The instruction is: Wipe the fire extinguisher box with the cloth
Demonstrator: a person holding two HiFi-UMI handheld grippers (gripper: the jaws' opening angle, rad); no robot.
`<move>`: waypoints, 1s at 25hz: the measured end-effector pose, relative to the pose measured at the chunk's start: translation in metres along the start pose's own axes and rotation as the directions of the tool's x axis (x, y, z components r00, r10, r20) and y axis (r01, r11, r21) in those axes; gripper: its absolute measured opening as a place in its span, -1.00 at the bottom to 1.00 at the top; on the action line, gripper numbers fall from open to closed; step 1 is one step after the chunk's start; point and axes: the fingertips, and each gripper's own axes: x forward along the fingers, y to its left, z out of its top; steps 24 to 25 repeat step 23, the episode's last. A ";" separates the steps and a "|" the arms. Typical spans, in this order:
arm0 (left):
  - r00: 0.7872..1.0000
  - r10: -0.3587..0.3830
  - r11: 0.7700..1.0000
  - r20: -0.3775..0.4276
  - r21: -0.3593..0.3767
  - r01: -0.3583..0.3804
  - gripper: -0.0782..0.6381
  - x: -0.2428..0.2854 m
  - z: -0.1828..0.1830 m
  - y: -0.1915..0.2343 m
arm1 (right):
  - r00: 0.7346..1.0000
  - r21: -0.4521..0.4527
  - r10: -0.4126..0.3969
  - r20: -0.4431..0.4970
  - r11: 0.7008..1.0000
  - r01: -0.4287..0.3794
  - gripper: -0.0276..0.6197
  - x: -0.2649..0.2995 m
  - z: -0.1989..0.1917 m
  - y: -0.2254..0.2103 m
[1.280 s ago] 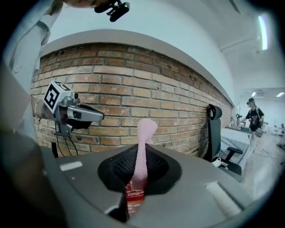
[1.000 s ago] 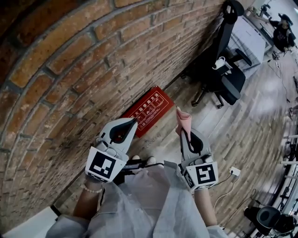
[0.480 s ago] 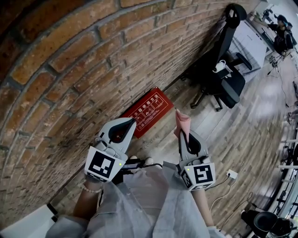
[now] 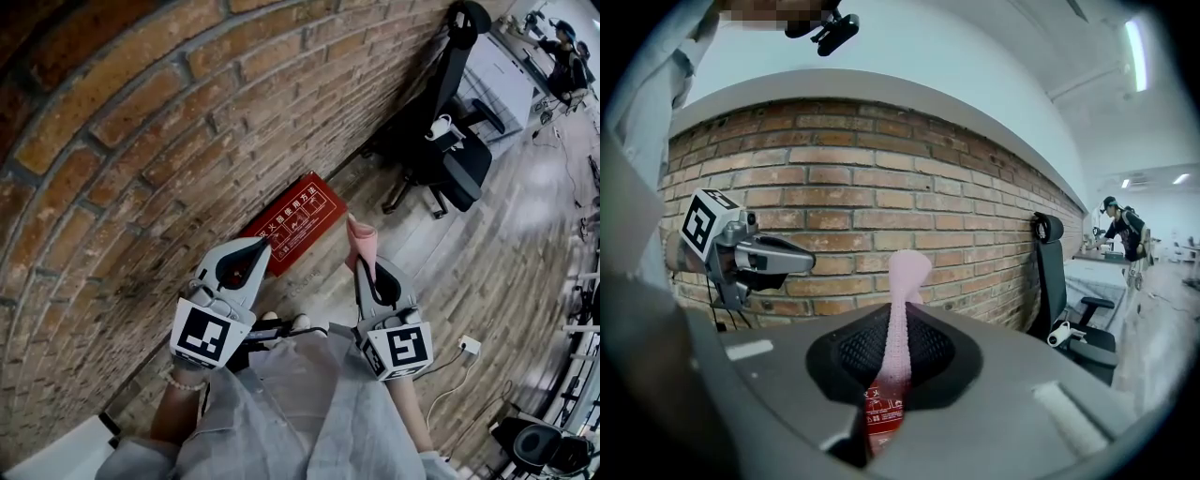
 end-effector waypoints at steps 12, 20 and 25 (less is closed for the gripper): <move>1.000 -0.006 1.000 -0.007 -0.001 0.006 -0.79 -0.002 -0.002 -0.007 | 1.000 -0.010 0.013 -0.007 1.000 -0.013 -0.83 -0.002 -0.002 0.007; 1.000 -0.012 1.000 -0.012 0.003 0.012 -0.79 -0.003 -0.005 -0.009 | 1.000 -0.021 0.014 -0.014 1.000 -0.015 -0.83 -0.004 -0.005 0.011; 1.000 -0.016 1.000 -0.021 0.017 0.016 -0.79 -0.004 -0.007 -0.008 | 1.000 -0.033 0.013 -0.022 0.999 -0.013 -0.83 -0.004 -0.006 0.011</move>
